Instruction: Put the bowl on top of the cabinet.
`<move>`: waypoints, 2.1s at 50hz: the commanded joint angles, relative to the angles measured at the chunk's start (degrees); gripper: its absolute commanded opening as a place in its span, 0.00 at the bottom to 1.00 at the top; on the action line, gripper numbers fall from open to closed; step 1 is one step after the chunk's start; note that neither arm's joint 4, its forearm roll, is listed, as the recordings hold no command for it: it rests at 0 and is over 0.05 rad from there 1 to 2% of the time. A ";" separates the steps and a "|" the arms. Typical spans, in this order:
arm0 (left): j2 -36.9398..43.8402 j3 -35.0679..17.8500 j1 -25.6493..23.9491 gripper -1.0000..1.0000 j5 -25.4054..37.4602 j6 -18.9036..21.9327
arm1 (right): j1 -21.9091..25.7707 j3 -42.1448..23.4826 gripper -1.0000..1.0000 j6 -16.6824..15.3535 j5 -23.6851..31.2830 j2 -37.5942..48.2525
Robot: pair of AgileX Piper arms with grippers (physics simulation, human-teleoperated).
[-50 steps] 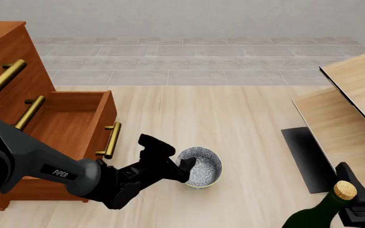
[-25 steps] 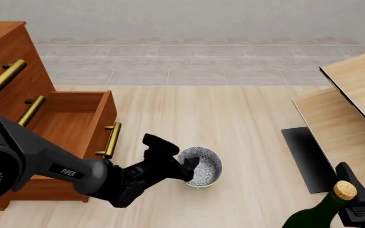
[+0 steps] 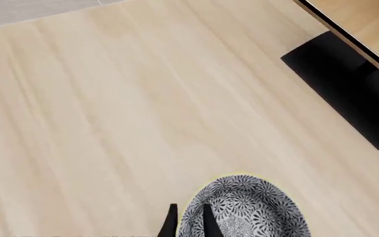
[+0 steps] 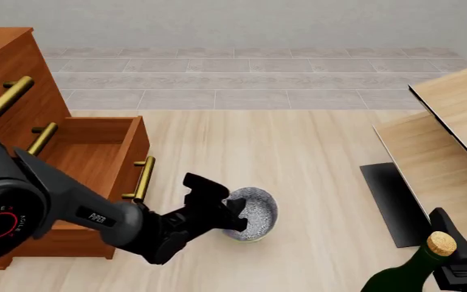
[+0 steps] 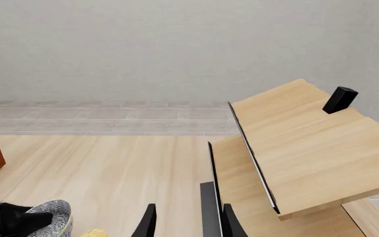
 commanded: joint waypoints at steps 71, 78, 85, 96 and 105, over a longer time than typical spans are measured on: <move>-72.09 9.06 35.69 0.00 27.57 -13.14 | 0.00 -0.03 1.00 0.00 -0.01 0.00; -75.29 7.51 45.09 0.00 29.33 -18.08 | -0.01 -0.03 1.00 0.01 -0.01 -0.01; -75.48 6.19 52.03 0.00 31.06 -21.34 | 0.00 -0.03 1.00 0.00 -0.01 0.00; -73.63 3.02 60.09 0.00 33.12 -25.08 | 0.02 -0.03 1.00 0.02 -0.01 0.01; -70.04 -0.74 67.50 0.00 34.95 -27.24 | 0.00 -0.03 1.00 0.01 -0.01 -0.01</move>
